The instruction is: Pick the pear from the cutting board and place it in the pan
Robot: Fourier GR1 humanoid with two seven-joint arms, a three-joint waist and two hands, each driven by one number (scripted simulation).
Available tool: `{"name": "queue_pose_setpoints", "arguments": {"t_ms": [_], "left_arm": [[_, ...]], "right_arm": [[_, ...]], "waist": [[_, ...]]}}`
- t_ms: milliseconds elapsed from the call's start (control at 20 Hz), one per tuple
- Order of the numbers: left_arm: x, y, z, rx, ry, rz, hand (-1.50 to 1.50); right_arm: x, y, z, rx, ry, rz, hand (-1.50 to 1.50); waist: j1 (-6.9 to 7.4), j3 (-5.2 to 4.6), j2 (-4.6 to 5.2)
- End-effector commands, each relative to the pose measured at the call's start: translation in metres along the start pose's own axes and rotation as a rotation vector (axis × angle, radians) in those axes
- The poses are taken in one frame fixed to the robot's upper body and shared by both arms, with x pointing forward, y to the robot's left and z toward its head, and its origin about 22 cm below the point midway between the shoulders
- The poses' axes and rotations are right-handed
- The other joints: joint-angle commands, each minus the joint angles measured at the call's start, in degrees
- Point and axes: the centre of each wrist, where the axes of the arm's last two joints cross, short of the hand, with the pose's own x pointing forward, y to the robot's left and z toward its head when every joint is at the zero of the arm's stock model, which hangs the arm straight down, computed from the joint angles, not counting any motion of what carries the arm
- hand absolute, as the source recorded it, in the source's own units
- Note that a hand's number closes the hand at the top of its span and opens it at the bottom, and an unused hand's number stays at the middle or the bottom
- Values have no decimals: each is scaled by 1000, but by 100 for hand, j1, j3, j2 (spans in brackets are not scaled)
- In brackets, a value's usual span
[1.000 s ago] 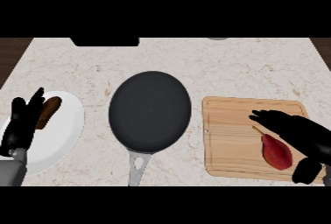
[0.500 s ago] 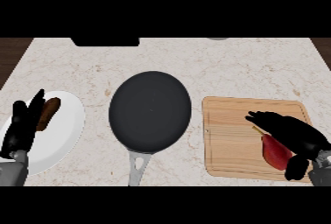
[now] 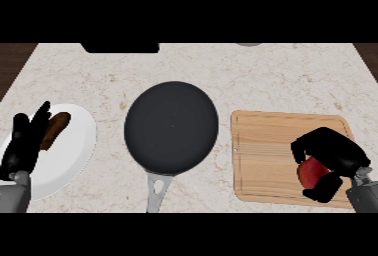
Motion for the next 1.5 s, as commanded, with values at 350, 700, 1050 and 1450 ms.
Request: {"name": "queue_pose_setpoints", "arguments": {"t_ms": [350, 700, 1050, 1450], "left_arm": [[4, -3, -1, -11, 27, 6, 0], [-17, 9, 5, -11, 14, 7, 0], [5, -2, 0, -5, 18, 5, 0], [3, 9, -5, -11, 21, 2, 0]], "right_arm": [[-12, 8, -1, -117, 136, -71, 150], [-13, -12, 21, -342, 71, -130, 150], [22, -55, 36, -726, -153, -224, 150], [80, -80, 14, -708, -181, -319, 150]], "waist": [[-11, 4, 20], [-44, 3, 19], [-74, 5, 5], [-5, 2, 22]]}}
